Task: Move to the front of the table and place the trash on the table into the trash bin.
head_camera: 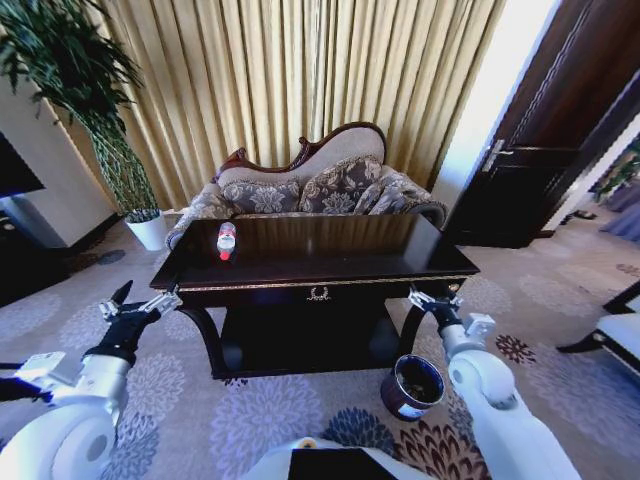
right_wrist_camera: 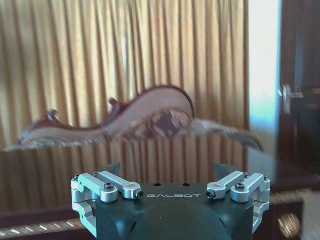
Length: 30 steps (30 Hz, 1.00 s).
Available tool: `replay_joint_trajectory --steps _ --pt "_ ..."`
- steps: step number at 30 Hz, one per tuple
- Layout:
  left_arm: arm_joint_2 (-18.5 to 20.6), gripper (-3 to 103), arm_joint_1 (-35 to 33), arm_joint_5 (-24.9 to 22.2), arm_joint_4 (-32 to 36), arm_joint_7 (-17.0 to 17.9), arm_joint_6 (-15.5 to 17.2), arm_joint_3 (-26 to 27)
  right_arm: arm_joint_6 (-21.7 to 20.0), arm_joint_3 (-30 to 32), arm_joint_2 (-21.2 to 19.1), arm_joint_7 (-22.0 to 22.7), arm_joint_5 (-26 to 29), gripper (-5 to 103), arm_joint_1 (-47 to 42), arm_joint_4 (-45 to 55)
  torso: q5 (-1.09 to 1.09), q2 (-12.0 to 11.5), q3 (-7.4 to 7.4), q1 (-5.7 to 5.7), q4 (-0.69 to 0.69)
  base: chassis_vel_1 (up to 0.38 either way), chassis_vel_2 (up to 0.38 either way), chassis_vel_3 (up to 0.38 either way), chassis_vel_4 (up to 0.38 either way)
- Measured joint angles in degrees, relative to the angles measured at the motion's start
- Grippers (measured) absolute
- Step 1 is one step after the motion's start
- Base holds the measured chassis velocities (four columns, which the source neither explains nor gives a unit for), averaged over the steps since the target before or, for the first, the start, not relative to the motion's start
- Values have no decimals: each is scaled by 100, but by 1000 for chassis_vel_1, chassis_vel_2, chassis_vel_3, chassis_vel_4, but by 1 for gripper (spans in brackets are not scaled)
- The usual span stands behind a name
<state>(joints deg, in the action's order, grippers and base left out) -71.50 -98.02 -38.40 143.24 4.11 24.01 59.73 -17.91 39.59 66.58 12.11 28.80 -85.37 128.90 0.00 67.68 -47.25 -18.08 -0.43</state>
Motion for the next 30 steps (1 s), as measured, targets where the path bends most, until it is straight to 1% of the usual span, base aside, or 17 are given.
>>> replay_joint_trajectory --steps 2,3,4,5,9,17,21,26,30 --pt "31 100 23 0 0 6 174 30 -28 -59 33 0 -175 100 -60 283 0 0 0 0 0 0 0 0 0" --pt "31 100 23 0 0 6 174 30 -28 -59 33 0 -175 100 -60 283 0 0 0 0 0 0 0 0 0" --pt "44 100 30 -1 0 7 245 48 -53 -90 48 0 -229 100 -84 433 0 0 0 0 0 0 0 0 0" --pt "67 100 48 -5 0 7 360 71 -132 -141 68 4 -262 100 -113 642 -1 0 0 0 1 0 0 0 0" --pt "106 100 102 -16 0 18 513 86 -275 -249 117 -5 -354 100 -189 890 -1 0 0 0 0 0 0 0 0" --pt "145 100 137 -23 0 21 503 95 -333 -352 151 -138 -600 100 -269 922 0 0 0 0 0 0 0 0 0" --pt "147 100 148 36 0 -17 407 95 -328 -393 151 -254 -650 100 -307 936 0 0 0 0 0 0 0 0 0" --pt "152 100 148 84 0 -79 367 125 -323 -441 144 -276 -676 100 -307 939 0 0 0 0 0 0 0 0 0" --pt "156 100 130 166 0 -130 274 173 -301 -522 143 -279 -740 100 -315 924 0 0 0 0 1 0 0 0 0"
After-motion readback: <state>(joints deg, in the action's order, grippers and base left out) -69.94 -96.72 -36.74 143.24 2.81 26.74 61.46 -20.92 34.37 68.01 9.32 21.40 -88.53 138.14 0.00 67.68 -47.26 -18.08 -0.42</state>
